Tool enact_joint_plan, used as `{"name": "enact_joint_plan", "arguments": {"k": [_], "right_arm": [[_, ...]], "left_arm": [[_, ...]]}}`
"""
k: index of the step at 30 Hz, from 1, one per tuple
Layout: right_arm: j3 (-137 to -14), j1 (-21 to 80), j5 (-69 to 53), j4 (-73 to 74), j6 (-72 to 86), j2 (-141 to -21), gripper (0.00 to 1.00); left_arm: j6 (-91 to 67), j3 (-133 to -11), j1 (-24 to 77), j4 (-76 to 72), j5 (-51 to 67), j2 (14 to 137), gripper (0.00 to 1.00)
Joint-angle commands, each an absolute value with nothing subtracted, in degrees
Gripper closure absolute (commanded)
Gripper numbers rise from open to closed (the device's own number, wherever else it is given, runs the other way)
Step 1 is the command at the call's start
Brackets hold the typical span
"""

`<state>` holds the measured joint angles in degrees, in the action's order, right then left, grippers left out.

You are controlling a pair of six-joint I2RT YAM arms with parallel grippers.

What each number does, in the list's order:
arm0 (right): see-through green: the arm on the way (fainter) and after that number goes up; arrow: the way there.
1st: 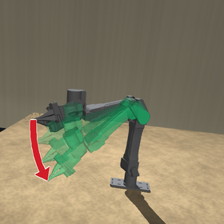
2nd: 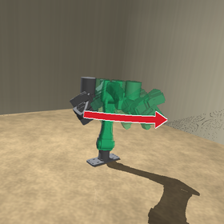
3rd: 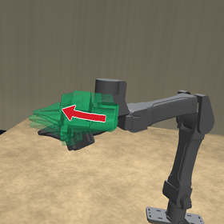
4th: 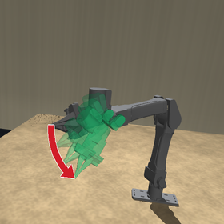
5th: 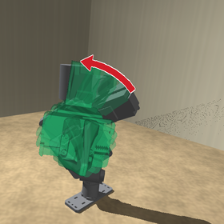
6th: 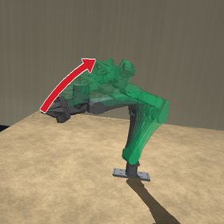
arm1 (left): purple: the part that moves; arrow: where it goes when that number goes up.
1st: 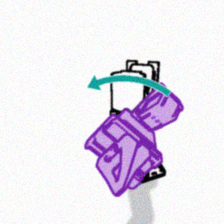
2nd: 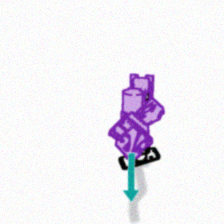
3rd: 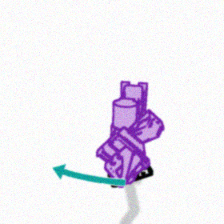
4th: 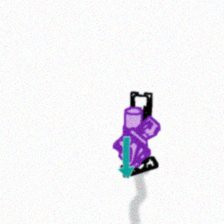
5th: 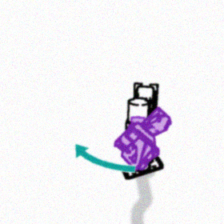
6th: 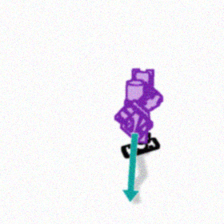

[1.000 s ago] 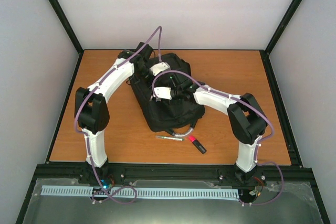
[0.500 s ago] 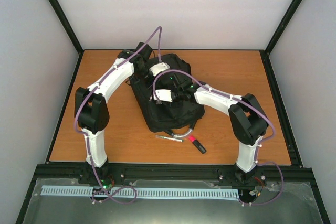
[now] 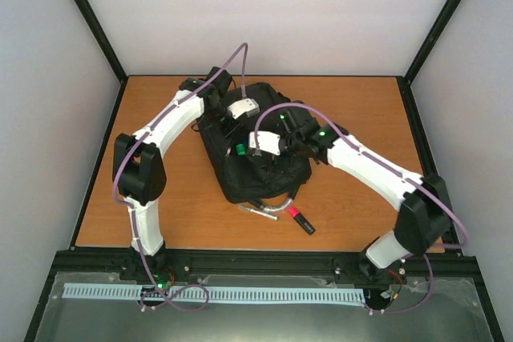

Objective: Pack the student bag
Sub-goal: Place the stationery in the student bag, then pick up the stationery from the center of the board.

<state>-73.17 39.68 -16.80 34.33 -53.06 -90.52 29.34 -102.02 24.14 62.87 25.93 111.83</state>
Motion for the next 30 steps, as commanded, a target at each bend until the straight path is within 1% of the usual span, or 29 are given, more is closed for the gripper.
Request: {"name": "enact_joint_plan", "arguments": {"k": [1,4,7,9,11,13,16,20,22,27,30], "right_arm": [[-72.84,40.08,-12.63,37.12,-42.93,-85.31,0.00],[-75.33,39.99,-5.86,39.44,-39.37,-85.26,0.00],[-73.46,39.68,-5.00,39.89,-43.75,-82.94,0.00],[-71.71,39.38,-4.81,37.95,-44.00,-80.89,0.00],[-71.16,38.65,-8.14,37.47,-43.30,-78.82,0.00],[-72.98,38.41,-14.52,43.14,-45.90,-79.03,0.00],[-73.83,37.70,-18.17,46.70,-44.70,-80.39,0.00],[-70.59,36.40,-19.39,45.04,-44.04,-77.79,0.00],[-67.00,35.92,-18.93,41.42,-42.58,-74.72,0.00],[-64.82,35.92,-22.88,43.25,-41.38,-72.14,0.00],[-61.84,35.95,-23.94,41.23,-41.55,-70.11,0.00]], "left_arm": [[30.11,-101.91,23.91,65.40,28.35,108.25,0.99],[28.86,-103.30,23.99,64.41,27.27,108.23,0.99],[27.85,-105.37,23.99,63.62,26.02,108.62,0.99],[25.89,-107.93,23.93,64.31,25.42,109.85,0.99],[23.50,-110.11,23.99,65.57,26.18,111.04,0.99],[21.89,-110.24,23.95,65.91,28.18,111.22,0.99],[21.06,-108.18,23.95,65.24,30.48,110.54,0.98],[20.82,-107.11,23.93,66.01,31.01,110.92,0.98],[21.11,-107.42,23.96,67.06,30.85,111.32,0.98],[22.18,-108.01,23.99,69.81,28.86,111.42,0.98],[22.43,-109.25,23.97,71.23,29.02,111.77,0.98]]}}
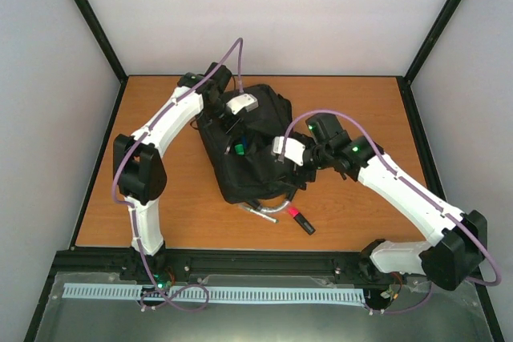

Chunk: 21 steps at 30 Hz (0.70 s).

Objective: Pack the student bag
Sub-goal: Pick up the stationery from the center of the board.

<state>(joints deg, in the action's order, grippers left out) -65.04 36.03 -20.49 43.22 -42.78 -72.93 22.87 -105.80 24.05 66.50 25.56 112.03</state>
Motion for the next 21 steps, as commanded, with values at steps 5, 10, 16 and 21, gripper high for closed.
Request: {"name": "enact_joint_plan", "arguments": {"k": [5,10,16,21], "right_arm": [[-62.44,35.94,-20.03,41.68,-43.08,-70.68,0.00],[-60.30,35.92,-7.37,37.47,-38.58,-70.31,0.00],[-55.35,35.90,-4.13,37.63,-41.09,-72.29,0.00],[-52.82,35.92,-18.11,44.50,-44.71,-70.38,0.12]], "left_arm": [[21.16,-109.18,24.04,69.15,29.05,110.74,0.97],[22.26,-111.83,25.60,69.10,23.71,111.82,0.97],[21.34,-113.97,25.66,68.68,22.42,112.92,0.97],[20.56,-113.99,25.82,68.18,21.96,113.60,0.97]]}}
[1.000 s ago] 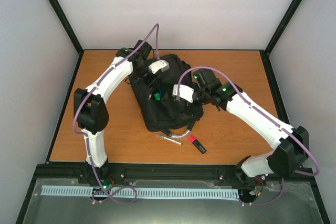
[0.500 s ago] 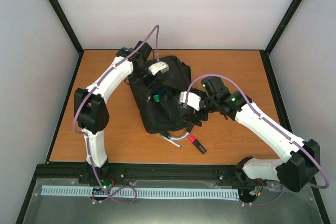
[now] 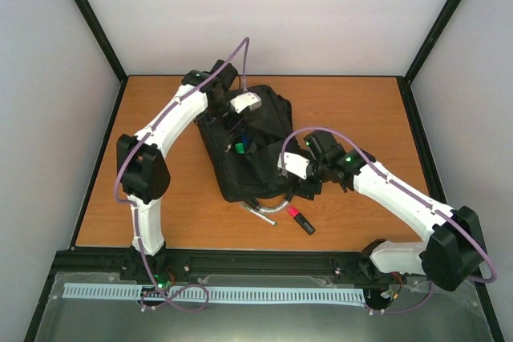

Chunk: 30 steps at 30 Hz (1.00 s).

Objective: Pack the student bag
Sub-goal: Pick up the stationery from the center of the board.

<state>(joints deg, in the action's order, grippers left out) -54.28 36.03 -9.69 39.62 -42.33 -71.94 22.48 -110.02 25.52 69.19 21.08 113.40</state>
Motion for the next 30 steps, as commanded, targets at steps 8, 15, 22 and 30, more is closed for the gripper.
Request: {"name": "enact_joint_plan", "arguments": {"k": [8,15,22,30], "right_arm": [[-47.55,35.90,-20.84,46.80,-48.67,-71.57,0.15],[-43.17,36.12,-20.52,46.09,-49.37,-72.29,0.10],[-42.47,36.42,-16.34,41.13,-43.75,-76.47,0.11],[-41.78,38.87,-14.15,39.21,-45.48,-80.97,0.11]], "left_arm": [[19.92,-114.18,26.53,67.88,21.97,114.56,0.98],[19.73,-114.51,26.89,68.21,23.53,114.69,0.98],[19.69,-113.05,26.96,68.22,23.90,114.36,0.97],[20.01,-113.29,26.98,68.31,23.50,114.05,0.97]]}}
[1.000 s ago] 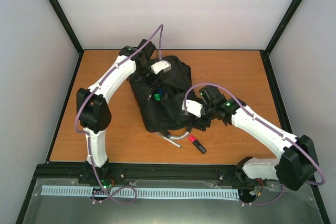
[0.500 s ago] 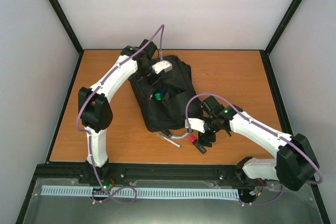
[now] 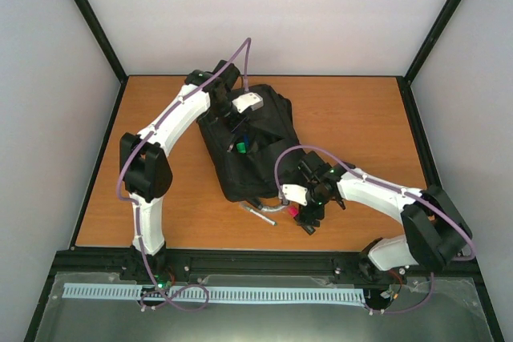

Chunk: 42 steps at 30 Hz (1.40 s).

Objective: Pack the student bag
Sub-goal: Pick up the stationery from the center of the board.

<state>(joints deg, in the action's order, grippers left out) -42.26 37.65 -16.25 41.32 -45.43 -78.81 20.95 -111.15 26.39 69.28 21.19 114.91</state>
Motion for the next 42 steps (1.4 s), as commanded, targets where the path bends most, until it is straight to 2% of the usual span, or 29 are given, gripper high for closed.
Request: {"name": "enact_joint_plan", "arguments": {"k": [1,8,16,27,31,42], "right_arm": [[-41.98,39.09,-13.23,38.83,-44.92,-81.73,0.12],[-42.99,39.20,-7.20,37.56,-44.04,-84.02,0.13],[-45.51,34.89,-9.03,41.91,-43.60,-87.56,0.39],[-43.72,27.83,-10.05,44.34,-49.76,-84.11,0.43],[-43.52,26.07,-9.56,45.22,-52.90,-82.90,0.53],[-45.95,26.78,-12.71,45.96,-56.74,-83.58,0.46]], "left_arm": [[20.06,-113.19,26.96,68.37,23.47,114.01,0.97],[20.34,-113.24,26.98,68.42,23.55,114.12,0.97],[21.00,-113.38,26.98,68.99,24.29,113.89,0.97],[21.87,-114.26,26.98,69.61,24.11,113.90,0.97],[21.96,-114.49,26.98,69.61,24.39,114.16,0.96],[21.62,-115.53,26.98,69.61,25.86,114.96,0.95]]}}
